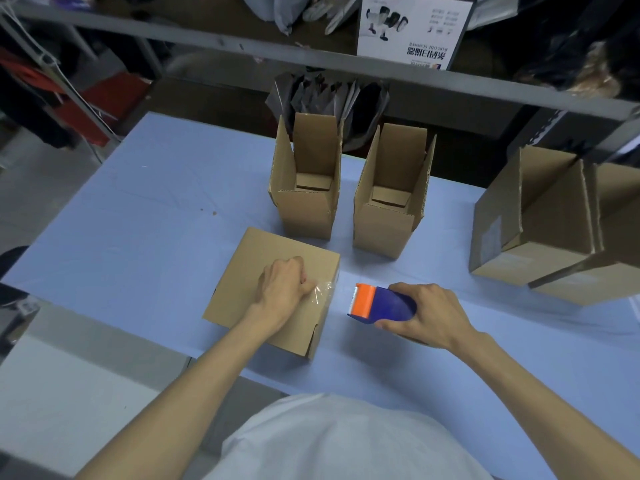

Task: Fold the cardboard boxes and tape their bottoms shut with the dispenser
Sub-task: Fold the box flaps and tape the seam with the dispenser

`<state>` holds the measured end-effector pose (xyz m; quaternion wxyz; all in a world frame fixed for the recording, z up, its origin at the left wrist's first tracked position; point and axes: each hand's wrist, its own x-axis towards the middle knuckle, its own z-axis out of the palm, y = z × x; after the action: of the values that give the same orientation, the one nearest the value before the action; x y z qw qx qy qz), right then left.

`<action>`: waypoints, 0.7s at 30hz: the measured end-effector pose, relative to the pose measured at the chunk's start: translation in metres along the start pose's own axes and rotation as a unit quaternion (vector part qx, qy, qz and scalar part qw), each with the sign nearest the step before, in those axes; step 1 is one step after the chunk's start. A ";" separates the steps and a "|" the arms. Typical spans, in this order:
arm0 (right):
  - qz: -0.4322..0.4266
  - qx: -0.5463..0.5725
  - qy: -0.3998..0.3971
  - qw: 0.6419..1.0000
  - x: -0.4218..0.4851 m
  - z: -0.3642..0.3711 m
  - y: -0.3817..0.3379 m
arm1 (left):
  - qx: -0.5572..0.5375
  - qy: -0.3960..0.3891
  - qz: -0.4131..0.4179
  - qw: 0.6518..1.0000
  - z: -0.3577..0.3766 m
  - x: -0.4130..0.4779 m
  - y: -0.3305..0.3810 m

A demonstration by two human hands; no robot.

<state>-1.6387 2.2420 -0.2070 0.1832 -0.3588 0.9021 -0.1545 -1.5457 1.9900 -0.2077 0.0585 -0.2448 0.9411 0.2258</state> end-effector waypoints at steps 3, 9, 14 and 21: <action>-0.006 -0.038 -0.017 0.999 0.006 0.000 -0.003 | 0.114 -0.008 -0.008 0.993 -0.011 0.008 0.001; 0.013 -0.085 -0.062 0.994 0.024 0.009 -0.023 | -0.010 0.010 -0.031 0.999 0.000 0.001 -0.018; 0.004 -0.150 -0.065 0.987 0.046 0.019 -0.050 | -0.036 0.011 -0.058 0.998 0.000 0.005 -0.022; 0.069 -0.132 -0.004 0.989 0.011 0.012 -0.031 | -0.082 0.022 -0.030 0.996 -0.004 -0.008 -0.016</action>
<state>-1.6226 2.2111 -0.2072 0.1480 -0.3175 0.9364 -0.0195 -1.5312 1.9791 -0.2089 0.0240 -0.2821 0.9125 0.2953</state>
